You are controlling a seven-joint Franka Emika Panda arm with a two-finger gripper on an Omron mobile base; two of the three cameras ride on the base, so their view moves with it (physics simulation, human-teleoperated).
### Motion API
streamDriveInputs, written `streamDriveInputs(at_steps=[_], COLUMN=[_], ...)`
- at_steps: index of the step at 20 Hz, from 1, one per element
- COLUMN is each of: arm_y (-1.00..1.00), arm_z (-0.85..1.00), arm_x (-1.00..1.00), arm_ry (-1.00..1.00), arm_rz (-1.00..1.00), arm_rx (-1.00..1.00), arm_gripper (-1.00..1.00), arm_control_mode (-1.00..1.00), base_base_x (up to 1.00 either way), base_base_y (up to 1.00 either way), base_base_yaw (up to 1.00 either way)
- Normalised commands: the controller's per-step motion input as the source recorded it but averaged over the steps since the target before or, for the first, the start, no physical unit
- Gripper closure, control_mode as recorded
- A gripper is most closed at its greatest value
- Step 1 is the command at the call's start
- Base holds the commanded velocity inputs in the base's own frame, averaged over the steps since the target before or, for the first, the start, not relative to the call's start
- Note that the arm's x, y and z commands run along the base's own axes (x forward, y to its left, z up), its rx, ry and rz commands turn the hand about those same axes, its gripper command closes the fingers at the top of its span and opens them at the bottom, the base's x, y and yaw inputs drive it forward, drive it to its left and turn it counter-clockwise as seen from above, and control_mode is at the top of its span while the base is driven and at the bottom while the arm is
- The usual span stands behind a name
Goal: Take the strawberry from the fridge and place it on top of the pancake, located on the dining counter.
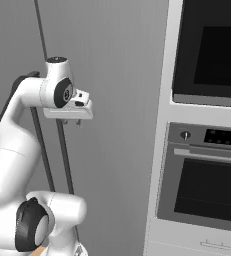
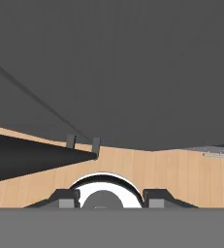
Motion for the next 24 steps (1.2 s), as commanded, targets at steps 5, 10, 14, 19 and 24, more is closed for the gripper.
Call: streamDriveInputs(at_steps=[5, 10, 14, 19, 24], arm_y=[0.0, 0.0, 0.0, 0.0, 0.0], arm_z=[0.0, 0.0, -0.04, -0.07, -0.04], arm_x=[0.0, -0.16, -0.27, -0.28, -0.03], arm_ry=[0.0, 0.0, -0.03, -0.03, 0.0], arm_rz=[0.0, 0.0, 0.0, 0.0, 0.0], arm_rx=[-0.01, 0.0, 0.0, 0.0, 0.0], arm_gripper=[-1.0, -1.0, -1.0, -1.0, -1.0], arm_control_mode=[-1.0, -1.0, -1.0, -1.0, -1.0], base_base_x=[0.0, 0.0, 0.0, 0.0, 0.0], base_base_y=[0.0, 0.0, 0.0, 0.0, 0.0], base_base_yaw=[0.0, 0.0, 0.0, 0.0, 0.0])
